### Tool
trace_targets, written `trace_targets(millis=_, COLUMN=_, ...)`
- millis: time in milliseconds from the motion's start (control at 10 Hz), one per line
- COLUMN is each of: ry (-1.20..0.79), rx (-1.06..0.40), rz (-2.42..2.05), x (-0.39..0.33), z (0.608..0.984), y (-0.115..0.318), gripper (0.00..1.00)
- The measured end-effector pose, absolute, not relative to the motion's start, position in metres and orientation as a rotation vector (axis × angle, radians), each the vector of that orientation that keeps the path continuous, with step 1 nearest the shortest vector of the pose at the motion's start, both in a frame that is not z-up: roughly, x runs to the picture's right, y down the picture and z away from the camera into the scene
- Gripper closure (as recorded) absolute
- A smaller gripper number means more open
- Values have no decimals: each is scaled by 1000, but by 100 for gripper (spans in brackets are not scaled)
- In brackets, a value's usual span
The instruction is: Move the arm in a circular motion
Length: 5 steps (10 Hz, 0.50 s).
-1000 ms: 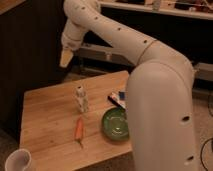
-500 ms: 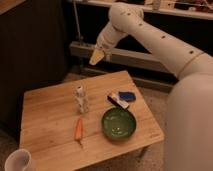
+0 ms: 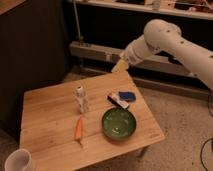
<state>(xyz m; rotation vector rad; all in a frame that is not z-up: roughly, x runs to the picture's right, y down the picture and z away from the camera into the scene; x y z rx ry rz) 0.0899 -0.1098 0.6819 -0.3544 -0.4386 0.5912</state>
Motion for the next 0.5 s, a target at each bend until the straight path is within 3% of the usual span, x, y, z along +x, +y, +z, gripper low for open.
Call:
trace_targets(millis=300, ry=-399, rx=-372, rz=578, x=129, z=660, y=-41, gripper=35)
trace_targets(millis=500, ry=-354, rx=-392, rz=480, x=120, z=624, y=-5, gripper=35)
